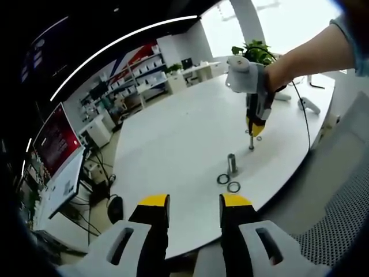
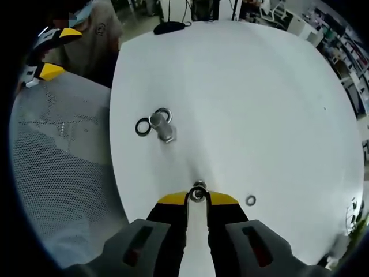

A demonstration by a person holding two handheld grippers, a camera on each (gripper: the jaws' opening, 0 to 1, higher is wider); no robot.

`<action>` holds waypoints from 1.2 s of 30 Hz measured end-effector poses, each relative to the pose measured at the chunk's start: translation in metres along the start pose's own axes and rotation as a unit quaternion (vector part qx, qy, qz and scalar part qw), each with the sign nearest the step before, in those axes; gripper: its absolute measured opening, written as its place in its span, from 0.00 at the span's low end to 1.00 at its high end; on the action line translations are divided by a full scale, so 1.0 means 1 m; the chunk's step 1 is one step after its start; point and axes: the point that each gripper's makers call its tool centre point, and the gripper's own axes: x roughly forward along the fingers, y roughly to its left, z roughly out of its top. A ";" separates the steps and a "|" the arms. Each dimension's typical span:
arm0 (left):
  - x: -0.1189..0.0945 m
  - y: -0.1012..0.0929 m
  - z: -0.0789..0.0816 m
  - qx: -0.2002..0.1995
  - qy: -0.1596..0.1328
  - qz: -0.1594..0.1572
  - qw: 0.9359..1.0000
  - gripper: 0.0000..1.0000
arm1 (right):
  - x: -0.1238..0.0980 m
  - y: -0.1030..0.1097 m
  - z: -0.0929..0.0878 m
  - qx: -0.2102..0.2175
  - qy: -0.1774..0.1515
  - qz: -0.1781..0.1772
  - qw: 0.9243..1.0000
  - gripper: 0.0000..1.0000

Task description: Place the washer onto the threaded stud by aligning its center hole with the stud, sliding it down to the base, and recovering from edge contact or off-axis alignment until the washer reaches the visible bottom stop.

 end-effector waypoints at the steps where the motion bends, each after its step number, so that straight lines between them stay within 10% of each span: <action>1: 0.000 0.000 0.000 0.000 0.000 0.000 1.000 0.32 | 0.001 0.000 -0.001 -0.003 0.002 -0.001 1.000 0.13; 36: 0.001 0.002 -0.003 -0.008 0.008 0.001 1.000 0.30 | 0.050 0.002 -0.006 -0.020 0.039 0.013 0.999 0.13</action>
